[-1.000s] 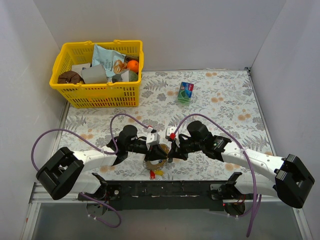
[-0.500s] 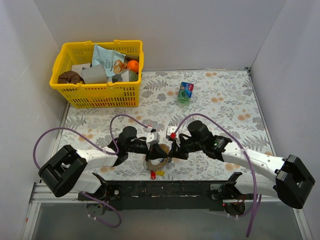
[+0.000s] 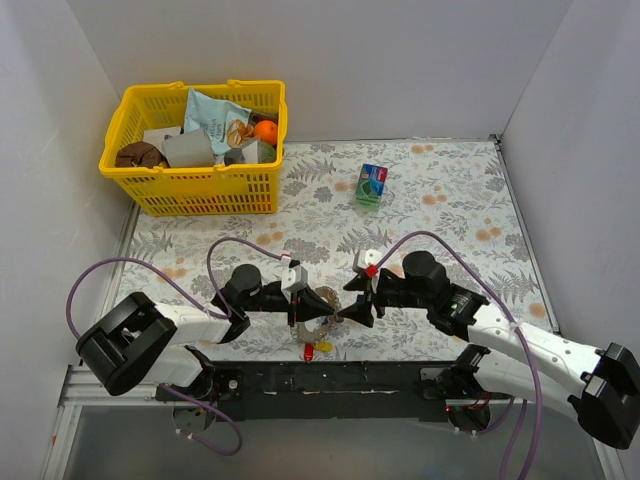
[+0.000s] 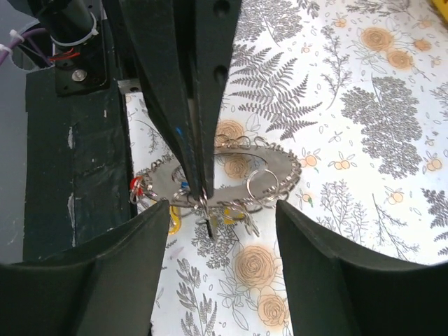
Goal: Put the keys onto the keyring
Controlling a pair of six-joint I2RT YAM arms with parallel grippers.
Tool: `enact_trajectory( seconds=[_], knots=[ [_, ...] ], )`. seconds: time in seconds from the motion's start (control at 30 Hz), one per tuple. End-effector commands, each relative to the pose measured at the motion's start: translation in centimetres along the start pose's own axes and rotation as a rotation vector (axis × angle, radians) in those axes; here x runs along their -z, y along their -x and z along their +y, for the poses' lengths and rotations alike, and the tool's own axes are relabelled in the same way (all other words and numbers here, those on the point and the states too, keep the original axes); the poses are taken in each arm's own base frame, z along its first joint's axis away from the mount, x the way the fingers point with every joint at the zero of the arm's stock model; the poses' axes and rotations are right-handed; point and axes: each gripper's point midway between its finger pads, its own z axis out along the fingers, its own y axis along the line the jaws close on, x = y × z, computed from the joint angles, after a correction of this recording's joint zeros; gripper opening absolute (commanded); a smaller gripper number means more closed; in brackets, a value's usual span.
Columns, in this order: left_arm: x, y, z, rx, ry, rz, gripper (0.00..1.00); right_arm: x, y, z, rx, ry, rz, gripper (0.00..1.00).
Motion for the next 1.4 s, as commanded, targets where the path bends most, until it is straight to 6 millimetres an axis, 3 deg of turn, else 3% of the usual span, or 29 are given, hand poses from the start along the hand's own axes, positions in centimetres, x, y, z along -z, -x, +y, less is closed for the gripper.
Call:
enact_trajectory(
  seconds=[0.0, 0.23, 0.6, 0.73, 1.13, 1.37],
  knots=[
    [0.2, 3.3, -1.0, -0.095, -0.02, -0.133, 0.0, 0.7, 1.9, -0.5, 0.001, -0.036, -0.118, 0.71],
    [0.5, 3.1, -1.7, -0.104, -0.037, -0.153, 0.0, 1.1, 1.4, 0.8, 0.032, 0.044, -0.146, 0.69],
    [0.5, 2.9, -1.8, -0.102, -0.044, -0.155, 0.0, 0.9, 2.2, 2.4, 0.033, 0.152, -0.192, 0.43],
    [0.5, 2.8, -1.9, -0.1, -0.052, -0.152, 0.0, 0.6, 1.6, 2.6, 0.016, 0.169, -0.172, 0.38],
    [0.5, 2.9, -2.1, -0.102, -0.06, -0.155, 0.0, 0.2, 0.3, 2.4, -0.016, 0.166, -0.151, 0.35],
    [0.5, 2.9, -2.1, -0.102, -0.062, -0.153, 0.0, 0.1, 0.8, 2.5, -0.016, 0.178, -0.164, 0.33]
  ],
)
